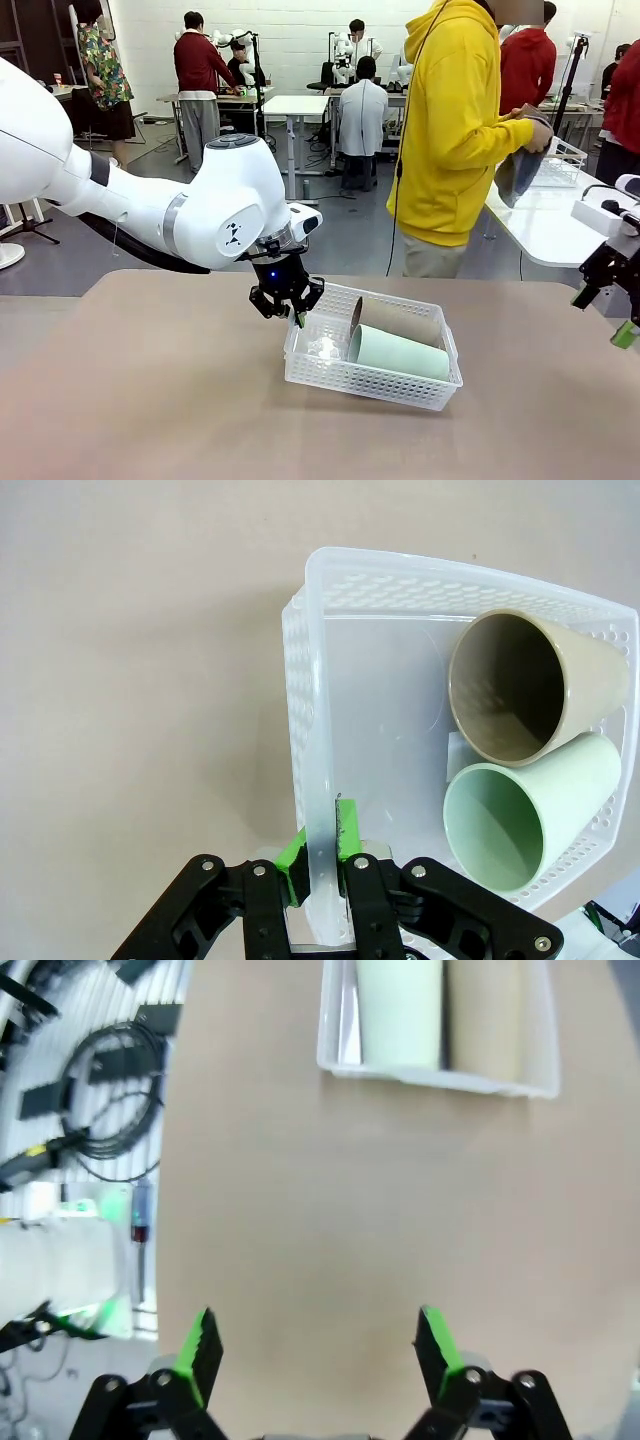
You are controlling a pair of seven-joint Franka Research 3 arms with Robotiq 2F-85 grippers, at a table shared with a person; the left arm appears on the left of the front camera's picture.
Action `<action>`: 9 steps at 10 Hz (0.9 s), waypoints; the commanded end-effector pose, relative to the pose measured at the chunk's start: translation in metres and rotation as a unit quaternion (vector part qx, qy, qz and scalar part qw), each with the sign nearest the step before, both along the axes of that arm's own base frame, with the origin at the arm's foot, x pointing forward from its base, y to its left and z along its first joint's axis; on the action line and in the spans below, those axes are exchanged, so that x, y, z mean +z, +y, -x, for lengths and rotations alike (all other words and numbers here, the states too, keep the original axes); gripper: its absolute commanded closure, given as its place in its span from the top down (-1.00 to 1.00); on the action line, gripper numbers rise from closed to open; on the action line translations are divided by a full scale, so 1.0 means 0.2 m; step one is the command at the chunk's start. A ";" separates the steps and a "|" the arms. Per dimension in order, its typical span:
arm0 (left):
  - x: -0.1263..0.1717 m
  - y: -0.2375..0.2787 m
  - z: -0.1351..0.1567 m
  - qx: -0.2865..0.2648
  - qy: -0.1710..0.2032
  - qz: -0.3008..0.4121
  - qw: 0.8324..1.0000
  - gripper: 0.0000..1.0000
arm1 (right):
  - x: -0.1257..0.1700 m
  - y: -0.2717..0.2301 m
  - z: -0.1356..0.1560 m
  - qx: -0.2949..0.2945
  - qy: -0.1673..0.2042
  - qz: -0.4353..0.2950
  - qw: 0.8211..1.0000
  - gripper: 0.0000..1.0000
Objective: Clean and organize the cups into the basket.
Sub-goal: Pick up the Reusable plastic cup from the right side of the table and stack it inside the Organizing basket in the center of the table.
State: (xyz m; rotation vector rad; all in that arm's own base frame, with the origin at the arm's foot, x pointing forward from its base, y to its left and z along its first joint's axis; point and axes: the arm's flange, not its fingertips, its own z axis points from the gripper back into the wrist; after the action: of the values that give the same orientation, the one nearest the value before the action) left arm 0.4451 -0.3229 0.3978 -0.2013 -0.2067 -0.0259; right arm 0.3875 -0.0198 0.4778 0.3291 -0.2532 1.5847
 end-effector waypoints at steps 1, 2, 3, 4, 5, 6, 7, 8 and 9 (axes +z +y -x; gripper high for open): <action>0.01 -0.01 0.00 -0.003 -0.001 0.001 1.000 -1.00 | -0.03 -0.03 -0.01 -0.004 0.006 -0.004 1.000 1.00; 0.01 -0.01 0.00 -0.003 -0.001 0.001 1.000 -1.00 | 0.00 -0.18 -0.07 0.014 0.035 -0.123 0.992 1.00; 0.01 -0.01 0.00 -0.003 -0.001 0.001 1.000 -1.00 | 0.04 -0.32 -0.08 0.004 0.022 -0.191 0.981 1.00; 0.01 -0.01 0.00 -0.003 -0.001 0.001 1.000 -1.00 | 0.07 -0.47 -0.07 -0.007 -0.002 -0.261 0.965 1.00; 0.01 -0.01 0.00 -0.003 -0.001 0.001 1.000 -1.00 | 0.07 -0.63 -0.06 -0.024 -0.020 -0.323 0.946 1.00; 0.01 -0.01 0.00 -0.003 -0.001 0.001 1.000 -1.00 | 0.03 -0.80 -0.06 -0.044 -0.025 -0.371 0.927 1.00; 0.01 -0.01 0.00 -0.003 -0.001 0.001 1.000 -1.00 | -0.03 -0.93 -0.05 -0.056 -0.033 -0.399 0.915 1.00; 0.01 -0.01 0.00 -0.003 -0.001 0.001 1.000 -1.00 | -0.07 -1.04 -0.05 -0.070 -0.038 -0.418 0.905 1.00; 0.01 -0.01 0.00 -0.003 -0.001 0.001 1.000 -1.00 | -0.11 -1.12 -0.04 -0.081 -0.048 -0.414 0.906 1.00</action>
State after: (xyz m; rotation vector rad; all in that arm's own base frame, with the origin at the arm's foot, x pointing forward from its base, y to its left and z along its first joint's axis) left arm 0.4452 -0.3229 0.3980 -0.2014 -0.2069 -0.0257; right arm 0.3785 -0.2365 0.4582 0.8556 -1.0062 1.2499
